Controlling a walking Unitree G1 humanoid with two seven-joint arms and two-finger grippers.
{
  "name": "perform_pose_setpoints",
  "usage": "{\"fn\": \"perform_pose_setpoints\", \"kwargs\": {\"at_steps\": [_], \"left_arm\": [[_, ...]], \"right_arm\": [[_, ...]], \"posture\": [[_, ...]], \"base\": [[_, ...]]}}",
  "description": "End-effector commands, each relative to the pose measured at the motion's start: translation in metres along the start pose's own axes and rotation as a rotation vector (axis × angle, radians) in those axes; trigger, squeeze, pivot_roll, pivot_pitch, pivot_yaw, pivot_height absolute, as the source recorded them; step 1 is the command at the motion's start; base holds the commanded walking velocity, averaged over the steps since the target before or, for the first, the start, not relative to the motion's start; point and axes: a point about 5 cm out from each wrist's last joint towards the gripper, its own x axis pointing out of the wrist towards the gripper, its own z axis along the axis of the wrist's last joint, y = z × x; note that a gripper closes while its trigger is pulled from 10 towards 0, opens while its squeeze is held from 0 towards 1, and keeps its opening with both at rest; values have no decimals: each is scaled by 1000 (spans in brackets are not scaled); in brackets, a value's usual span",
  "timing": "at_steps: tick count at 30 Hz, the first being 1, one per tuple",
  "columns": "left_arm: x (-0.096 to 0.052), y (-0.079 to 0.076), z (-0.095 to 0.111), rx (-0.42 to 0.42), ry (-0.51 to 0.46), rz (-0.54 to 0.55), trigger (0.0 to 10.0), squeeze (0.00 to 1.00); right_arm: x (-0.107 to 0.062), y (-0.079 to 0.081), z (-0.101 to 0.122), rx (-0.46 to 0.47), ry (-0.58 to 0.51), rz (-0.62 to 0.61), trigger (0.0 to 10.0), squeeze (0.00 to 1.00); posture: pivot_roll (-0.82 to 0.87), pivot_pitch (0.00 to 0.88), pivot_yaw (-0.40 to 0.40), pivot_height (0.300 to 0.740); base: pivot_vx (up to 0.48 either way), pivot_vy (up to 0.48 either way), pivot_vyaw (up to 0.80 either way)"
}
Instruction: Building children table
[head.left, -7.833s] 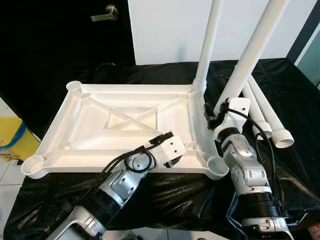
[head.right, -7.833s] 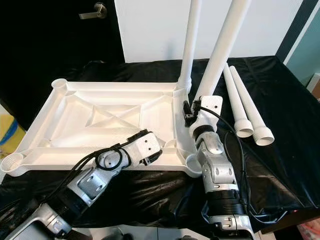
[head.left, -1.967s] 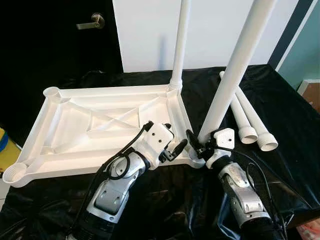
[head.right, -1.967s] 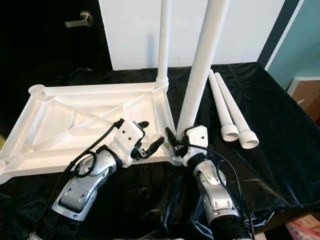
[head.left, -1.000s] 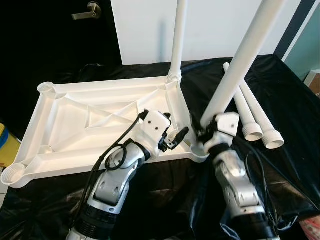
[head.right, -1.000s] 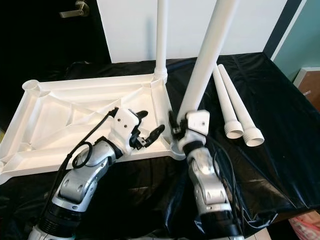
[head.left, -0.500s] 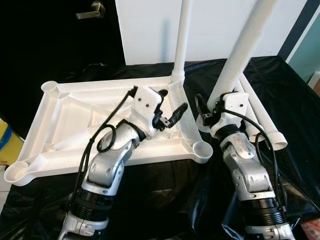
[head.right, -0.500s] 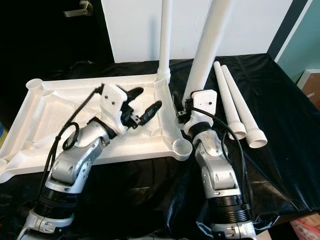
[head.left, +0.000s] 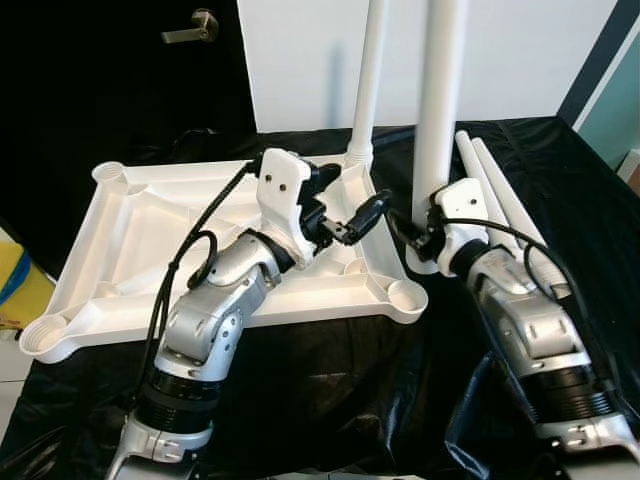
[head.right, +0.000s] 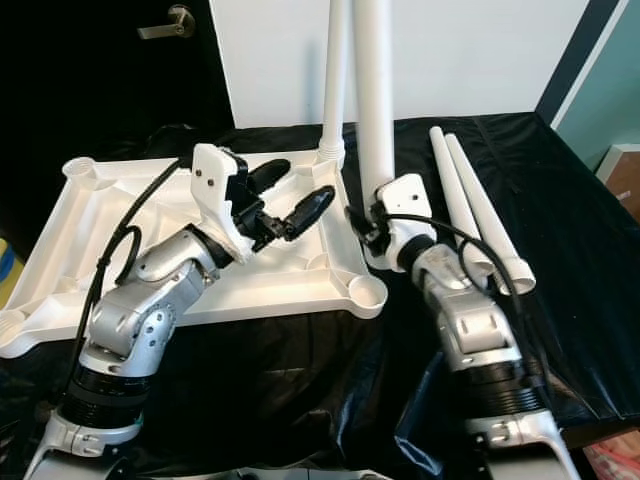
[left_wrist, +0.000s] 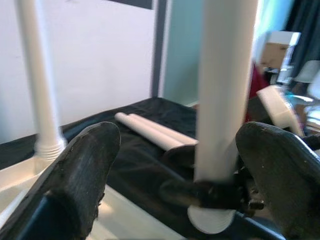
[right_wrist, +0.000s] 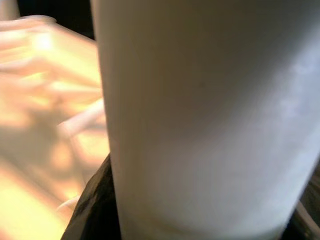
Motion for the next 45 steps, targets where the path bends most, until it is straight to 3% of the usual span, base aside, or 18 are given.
{"fn": "perform_pose_setpoints", "kwargs": {"at_steps": [1, 6, 8, 17, 24, 25, 35, 44, 45], "left_arm": [[-1, -22, 7, 7, -17, -364, 10000, 0], [-2, -30, 18, -20, -46, -488, 10000, 0], [-2, -30, 18, -20, -46, -488, 10000, 0], [2, -36, 30, -55, -83, -546, 10000, 0], [3, -35, 34, -110, -97, -555, 9686, 0], [2, -35, 35, -135, -96, -564, 0, 0], [0, -37, 36, -163, -94, -586, 0, 0], [0, -34, 38, -177, -102, -562, 0, 0], [3, -31, 39, -174, -91, -530, 10000, 0]], "right_arm": [[2, 2, 4, 0, -21, 38, 10000, 0], [0, 6, 6, -55, 7, 236, 10000, 0], [0, 6, 6, -55, 7, 236, 10000, 0], [-6, 28, 7, -27, 45, 531, 10000, 0], [-8, 31, 5, -27, 60, 585, 10000, 0], [-9, 31, 4, -28, 65, 598, 10000, 0], [-12, 31, 3, -29, 77, 621, 10000, 0], [-9, 27, 1, -32, 76, 572, 10000, 0], [-7, 25, 3, -30, 63, 531, 10000, 1000]], "posture": [[-30, 20, -16, 740], [-21, 15, -20, 740], [-21, 15, -20, 740], [-17, 7, -19, 740], [-19, 0, -13, 740], [-21, 0, -10, 740], [-23, 0, -6, 740], [-21, 0, -8, 740], [-18, 0, -9, 740]], "base": [[0, 0, 0], [0, 0, 0], [0, 0, 0], [0, 0, 0], [0, 0, 0], [0, 0, 0], [0, 0, 0], [0, 0, 0], [0, 0, 0]]}}
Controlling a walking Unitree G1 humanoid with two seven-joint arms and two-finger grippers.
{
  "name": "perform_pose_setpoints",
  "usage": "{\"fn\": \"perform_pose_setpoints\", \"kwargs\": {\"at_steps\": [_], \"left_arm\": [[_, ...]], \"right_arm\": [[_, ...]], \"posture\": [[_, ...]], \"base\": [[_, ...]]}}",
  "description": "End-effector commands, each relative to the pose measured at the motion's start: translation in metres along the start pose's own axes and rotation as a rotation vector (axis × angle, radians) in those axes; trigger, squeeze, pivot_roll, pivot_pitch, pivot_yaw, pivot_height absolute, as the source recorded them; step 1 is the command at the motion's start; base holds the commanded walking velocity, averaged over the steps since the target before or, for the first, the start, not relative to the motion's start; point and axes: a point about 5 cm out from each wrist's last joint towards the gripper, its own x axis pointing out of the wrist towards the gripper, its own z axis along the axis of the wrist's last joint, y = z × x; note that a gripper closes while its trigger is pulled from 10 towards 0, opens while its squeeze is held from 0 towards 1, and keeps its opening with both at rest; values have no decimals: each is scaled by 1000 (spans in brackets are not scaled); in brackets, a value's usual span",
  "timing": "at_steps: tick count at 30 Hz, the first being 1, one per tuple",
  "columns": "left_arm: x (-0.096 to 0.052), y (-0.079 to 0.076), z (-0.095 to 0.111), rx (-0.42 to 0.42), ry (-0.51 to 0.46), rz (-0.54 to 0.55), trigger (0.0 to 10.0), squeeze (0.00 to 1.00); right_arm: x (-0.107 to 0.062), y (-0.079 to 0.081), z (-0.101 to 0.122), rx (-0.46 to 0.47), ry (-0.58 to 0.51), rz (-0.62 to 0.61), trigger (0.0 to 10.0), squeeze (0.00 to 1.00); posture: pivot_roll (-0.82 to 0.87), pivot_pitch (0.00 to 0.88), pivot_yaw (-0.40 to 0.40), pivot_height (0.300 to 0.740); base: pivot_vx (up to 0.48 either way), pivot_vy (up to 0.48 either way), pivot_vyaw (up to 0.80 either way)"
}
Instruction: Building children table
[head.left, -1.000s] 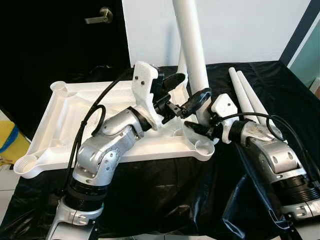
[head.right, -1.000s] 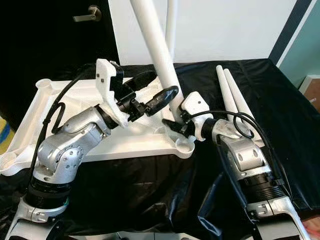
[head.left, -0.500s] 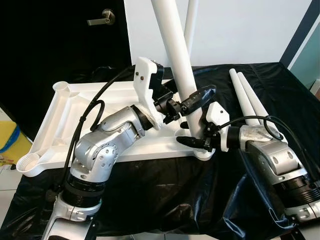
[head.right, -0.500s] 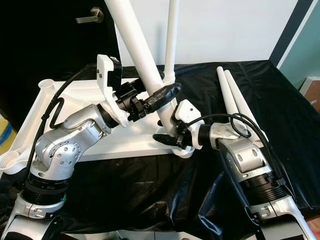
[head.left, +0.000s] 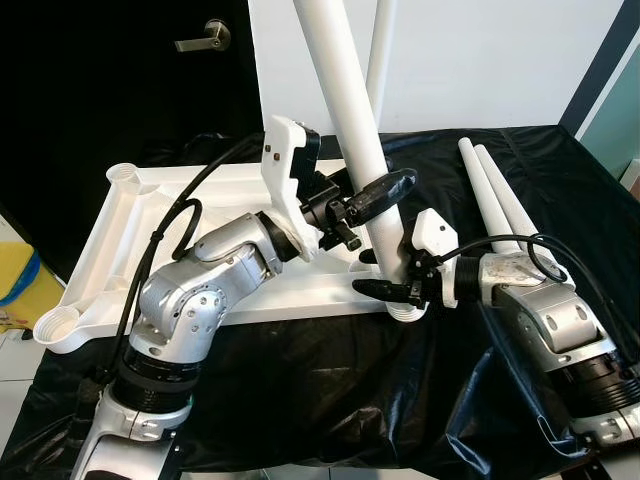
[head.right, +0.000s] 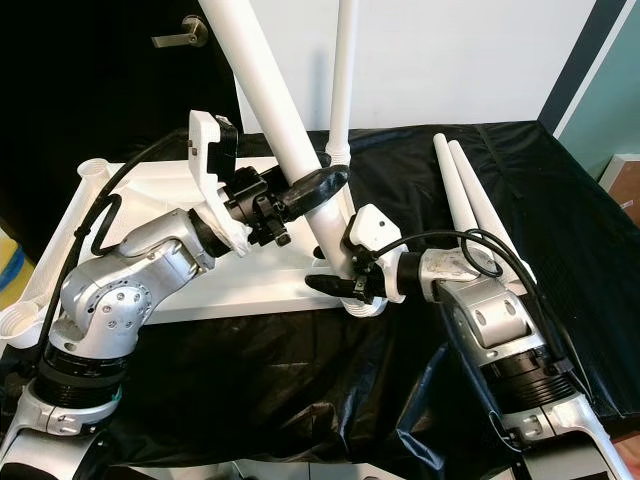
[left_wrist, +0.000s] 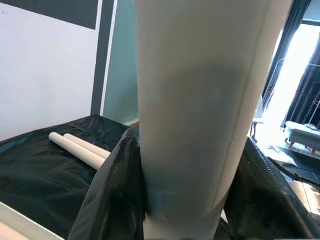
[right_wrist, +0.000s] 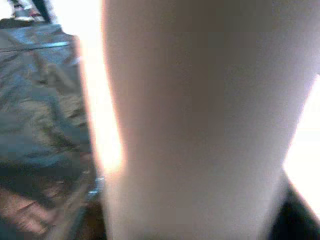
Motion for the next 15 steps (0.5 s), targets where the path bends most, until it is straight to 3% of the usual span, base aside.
{"fn": "perform_pose_setpoints", "kwargs": {"at_steps": [1, 2, 4, 7, 12, 13, 14, 15], "left_arm": [[4, -14, 9, 39, -4, -255, 10000, 0], [4, -14, 9, 39, -4, -255, 10000, 0], [9, -5, 15, 101, 24, -130, 10000, 0], [14, -1, 24, 105, 18, -53, 10000, 0], [18, 0, 29, 102, 15, -4, 10000, 0], [20, 2, 30, 106, 19, 24, 10000, 0], [23, 3, 32, 108, 13, 59, 10000, 0], [23, 3, 32, 108, 13, 59, 10000, 0]], "right_arm": [[-2, -9, 2, 4, -19, -90, 10000, 1000], [-2, -9, 2, 4, -19, -90, 10000, 1000], [-1, -11, 6, 17, -67, -176, 10000, 1000], [3, -12, 5, 38, -109, -283, 10000, 1000], [8, -13, 3, 46, -114, -359, 10000, 1000], [11, -12, 3, 60, -117, -387, 10000, 82], [14, -13, 4, 59, -129, -455, 10000, 0], [14, -13, 4, 59, -129, -455, 10000, 0]], "posture": [[-18, 0, -8, 740], [-18, 0, -8, 740], [-18, 3, -9, 740], [-20, 10, -6, 740], [-20, 15, -5, 740], [-22, 21, -4, 740], [-25, 26, -3, 740], [-25, 26, -3, 740]], "base": [[0, 0, 0], [0, 0, 0], [0, 0, 0], [0, 0, 0], [0, 0, 0], [0, 0, 0], [0, 0, 0], [0, 0, 0]]}}
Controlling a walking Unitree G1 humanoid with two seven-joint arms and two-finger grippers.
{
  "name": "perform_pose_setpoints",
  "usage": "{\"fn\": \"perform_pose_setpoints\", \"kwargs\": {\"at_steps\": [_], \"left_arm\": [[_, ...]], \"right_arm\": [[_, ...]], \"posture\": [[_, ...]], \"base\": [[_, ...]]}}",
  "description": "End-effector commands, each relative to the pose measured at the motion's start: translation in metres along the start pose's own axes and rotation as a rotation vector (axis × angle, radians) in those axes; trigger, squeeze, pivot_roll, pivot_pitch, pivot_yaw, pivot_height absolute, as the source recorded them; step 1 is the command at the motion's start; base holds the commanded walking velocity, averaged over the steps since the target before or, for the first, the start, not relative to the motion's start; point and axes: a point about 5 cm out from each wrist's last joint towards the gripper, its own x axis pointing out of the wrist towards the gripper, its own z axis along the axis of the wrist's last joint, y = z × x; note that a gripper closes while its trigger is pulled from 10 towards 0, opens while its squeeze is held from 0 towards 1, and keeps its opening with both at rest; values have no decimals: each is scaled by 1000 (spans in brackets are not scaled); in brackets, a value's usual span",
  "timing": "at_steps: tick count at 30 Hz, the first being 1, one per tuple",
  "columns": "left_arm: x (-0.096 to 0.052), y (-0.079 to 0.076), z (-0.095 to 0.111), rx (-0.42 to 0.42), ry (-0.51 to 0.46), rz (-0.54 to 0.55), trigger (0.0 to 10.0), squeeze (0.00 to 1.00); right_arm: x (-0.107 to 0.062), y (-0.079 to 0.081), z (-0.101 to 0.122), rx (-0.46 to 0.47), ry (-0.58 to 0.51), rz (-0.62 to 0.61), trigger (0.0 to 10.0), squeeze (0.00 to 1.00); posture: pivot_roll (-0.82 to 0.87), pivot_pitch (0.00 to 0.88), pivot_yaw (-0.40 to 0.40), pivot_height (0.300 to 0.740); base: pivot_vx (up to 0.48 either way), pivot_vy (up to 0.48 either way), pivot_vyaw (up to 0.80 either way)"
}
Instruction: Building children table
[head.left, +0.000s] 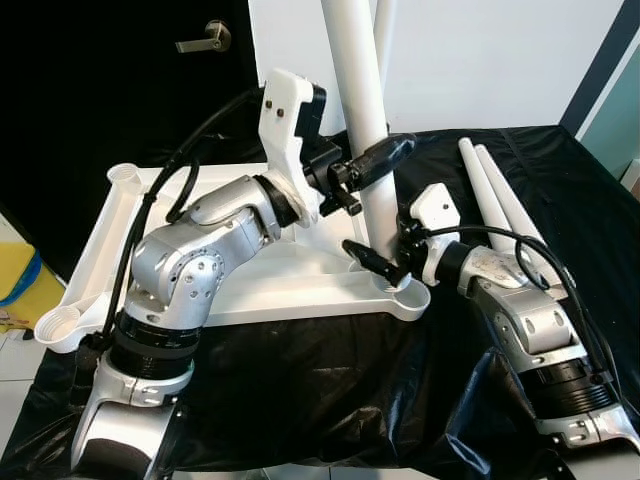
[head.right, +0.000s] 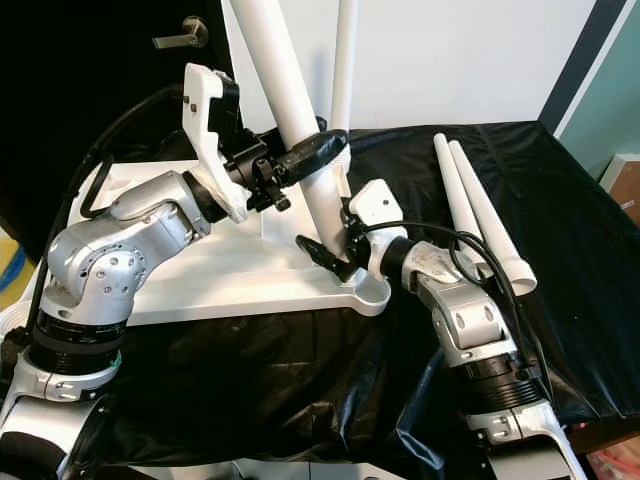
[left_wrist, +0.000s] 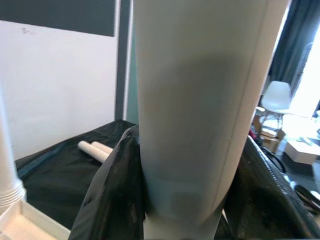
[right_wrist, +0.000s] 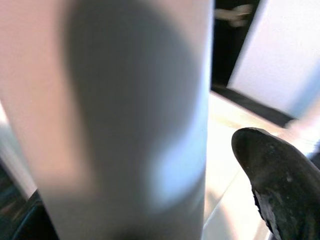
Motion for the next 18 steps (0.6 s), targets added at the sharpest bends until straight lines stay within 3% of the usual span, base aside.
{"fn": "perform_pose_setpoints", "kwargs": {"at_steps": [1, 5, 11, 18], "left_arm": [[7, -6, 7, 2, -24, -12, 10000, 0], [16, -7, 10, 8, -56, 44, 10000, 0], [25, -8, 6, 58, -33, 84, 10000, 0], [36, -13, 5, 110, -4, 88, 10000, 0]], "right_arm": [[2, -1, -5, 1, 14, -84, 10000, 0], [10, 3, -4, 3, -2, -228, 10000, 0], [21, 9, -3, 2, -3, -344, 10000, 0], [35, 19, 0, -21, -3, -377, 10000, 0]], "posture": [[-27, 28, -3, 740], [-30, 29, -9, 740], [-26, 27, -19, 740], [-25, 22, -22, 740]], "base": [[0, 0, 0], [0, 0, 0], [0, 0, 0], [0, 0, 0]]}}
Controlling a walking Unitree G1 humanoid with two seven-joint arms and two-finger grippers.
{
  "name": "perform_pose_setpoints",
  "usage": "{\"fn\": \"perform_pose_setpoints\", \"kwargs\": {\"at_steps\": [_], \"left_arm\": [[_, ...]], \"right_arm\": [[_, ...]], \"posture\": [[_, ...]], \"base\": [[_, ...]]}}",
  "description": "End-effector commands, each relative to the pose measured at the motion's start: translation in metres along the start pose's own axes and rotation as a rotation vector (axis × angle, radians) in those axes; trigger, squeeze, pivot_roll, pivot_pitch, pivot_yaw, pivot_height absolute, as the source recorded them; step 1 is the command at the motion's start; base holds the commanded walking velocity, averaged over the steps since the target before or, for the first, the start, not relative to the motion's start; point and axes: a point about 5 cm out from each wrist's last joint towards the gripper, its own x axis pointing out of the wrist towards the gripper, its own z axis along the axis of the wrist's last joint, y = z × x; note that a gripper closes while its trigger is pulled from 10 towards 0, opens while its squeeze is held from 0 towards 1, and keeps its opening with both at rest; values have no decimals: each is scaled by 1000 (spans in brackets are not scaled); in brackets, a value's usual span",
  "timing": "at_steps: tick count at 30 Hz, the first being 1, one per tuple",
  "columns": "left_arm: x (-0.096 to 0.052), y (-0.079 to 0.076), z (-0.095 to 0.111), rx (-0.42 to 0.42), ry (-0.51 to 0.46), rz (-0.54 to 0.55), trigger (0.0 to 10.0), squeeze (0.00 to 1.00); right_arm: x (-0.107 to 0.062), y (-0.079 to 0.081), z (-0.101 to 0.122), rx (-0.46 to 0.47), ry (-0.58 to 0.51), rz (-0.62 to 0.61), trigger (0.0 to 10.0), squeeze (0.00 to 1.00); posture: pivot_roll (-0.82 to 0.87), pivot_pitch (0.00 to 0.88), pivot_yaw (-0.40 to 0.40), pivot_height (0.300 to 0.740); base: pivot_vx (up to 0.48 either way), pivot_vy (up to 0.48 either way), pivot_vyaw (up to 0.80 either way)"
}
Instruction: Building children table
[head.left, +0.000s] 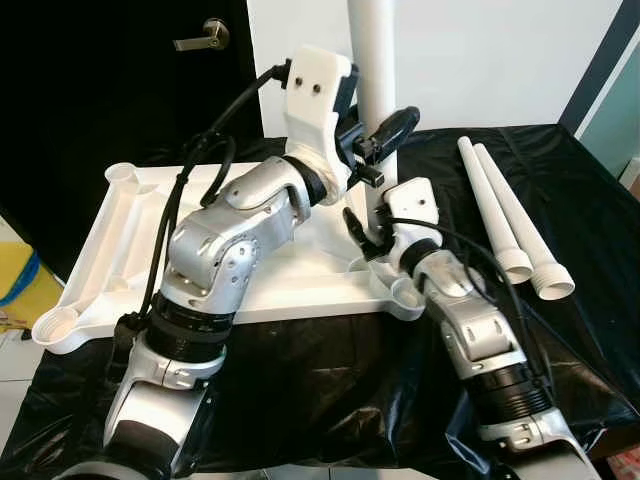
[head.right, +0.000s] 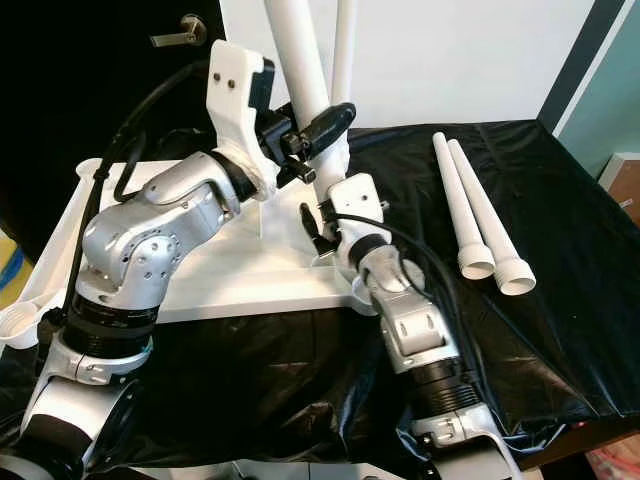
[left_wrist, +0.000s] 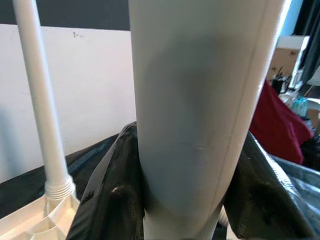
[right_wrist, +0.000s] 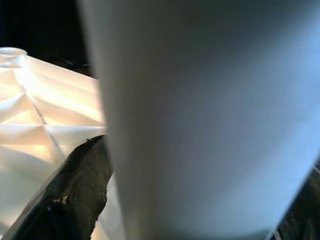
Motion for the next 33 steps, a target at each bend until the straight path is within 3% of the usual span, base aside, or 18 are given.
{"fn": "perform_pose_setpoints", "kwargs": {"at_steps": [1, 12, 13, 14, 15, 16, 17, 19, 30, 31, 32, 33], "left_arm": [[8, -17, 6, 13, -27, -80, 10000, 0], [12, -23, 7, 16, -39, -86, 10000, 0], [13, -23, 6, 19, -39, -86, 10000, 0], [13, -23, 6, 21, -39, -86, 10000, 0], [13, -23, 6, 28, -37, -82, 10000, 0], [14, -23, 5, 34, -35, -79, 10000, 0], [14, -23, 5, 34, -35, -79, 10000, 0], [14, -24, 4, 41, -32, -79, 10000, 0], [17, -28, 3, 53, -28, -88, 10000, 0], [17, -28, 2, 54, -26, -89, 10000, 0], [17, -28, 2, 51, -27, -93, 10000, 0], [17, -28, 2, 51, -27, -93, 10000, 0]], "right_arm": [[6, 5, 6, -18, -19, 1, 10000, 0], [12, 7, 10, -30, -51, -33, 10000, 0], [12, 7, 10, -28, -54, -40, 5020, 0], [12, 7, 11, -26, -56, -44, 5020, 0], [13, 7, 11, -23, -60, -53, 2863, 0], [13, 6, 11, -19, -63, -60, 1373, 0], [13, 6, 11, -19, -63, -60, 1373, 0], [13, 5, 11, -7, -66, -71, 0, 0], [13, 4, 8, 15, -71, -98, 0, 0], [13, 4, 7, 24, -68, -102, 1922, 0], [13, 4, 6, 35, -63, -104, 10000, 0], [13, 4, 6, 35, -63, -104, 10000, 0]], "posture": [[-26, 22, -21, 740], [-24, 19, -20, 740], [-25, 20, -20, 740], [-25, 20, -20, 740], [-24, 20, -20, 740], [-24, 20, -20, 740], [-24, 20, -20, 740], [-24, 19, -18, 740], [-23, 18, -16, 740], [-21, 19, -15, 740], [-21, 19, -15, 740], [-21, 19, -15, 740]], "base": [[0, 0, 0], [0, 0, 0], [0, 0, 0], [0, 0, 0], [0, 0, 0], [0, 0, 0], [0, 0, 0], [0, 0, 0], [0, 0, 0], [0, 0, 0], [0, 0, 0], [0, 0, 0]]}}
